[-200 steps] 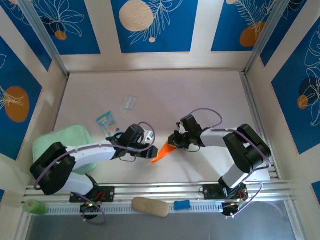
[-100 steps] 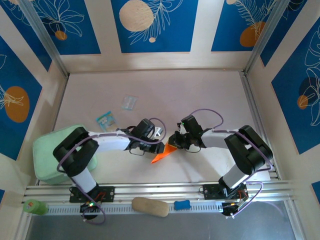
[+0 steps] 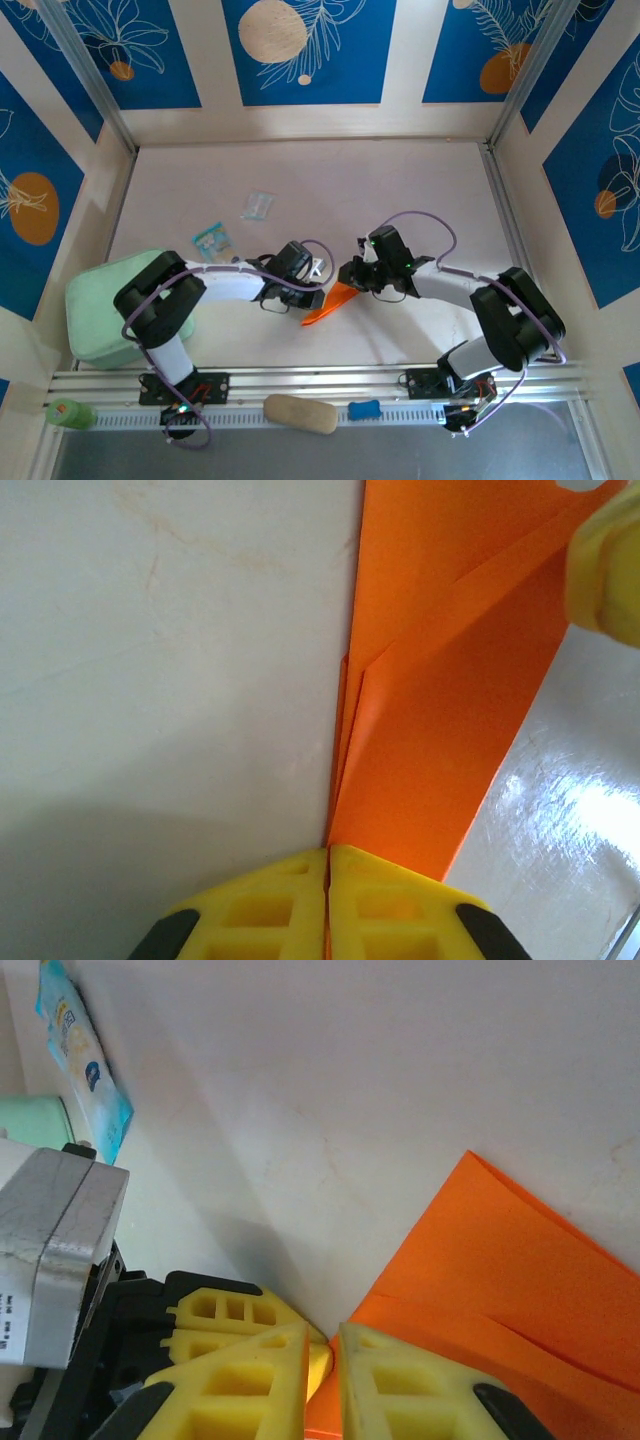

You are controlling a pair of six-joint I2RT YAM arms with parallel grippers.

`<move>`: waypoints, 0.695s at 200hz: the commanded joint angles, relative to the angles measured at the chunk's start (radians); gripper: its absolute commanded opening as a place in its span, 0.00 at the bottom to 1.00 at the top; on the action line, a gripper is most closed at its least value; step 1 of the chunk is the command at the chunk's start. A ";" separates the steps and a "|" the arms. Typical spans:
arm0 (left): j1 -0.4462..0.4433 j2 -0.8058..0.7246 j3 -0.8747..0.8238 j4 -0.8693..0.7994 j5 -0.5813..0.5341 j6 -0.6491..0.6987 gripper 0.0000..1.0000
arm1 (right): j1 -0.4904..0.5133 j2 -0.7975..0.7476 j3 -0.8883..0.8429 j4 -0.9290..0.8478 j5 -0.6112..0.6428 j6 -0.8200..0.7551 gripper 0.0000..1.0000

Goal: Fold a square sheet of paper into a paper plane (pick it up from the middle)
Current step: Perform the fifth fold on the wing at the bottom-center of the table.

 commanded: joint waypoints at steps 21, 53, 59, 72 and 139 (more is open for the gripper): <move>-0.051 0.069 -0.036 -0.046 -0.011 -0.013 0.06 | 0.008 0.052 -0.036 -0.049 0.014 -0.006 0.13; -0.051 0.055 -0.043 -0.047 -0.005 -0.010 0.08 | -0.028 0.064 -0.044 -0.077 0.039 -0.006 0.13; -0.052 0.052 -0.045 -0.046 -0.002 -0.011 0.08 | -0.032 0.060 -0.047 -0.074 0.032 -0.004 0.13; -0.051 0.040 -0.052 -0.039 0.001 -0.013 0.11 | -0.035 0.051 -0.048 -0.074 0.024 -0.005 0.13; -0.051 -0.056 -0.079 0.023 0.033 -0.020 0.37 | -0.039 0.047 -0.072 -0.040 -0.009 0.010 0.14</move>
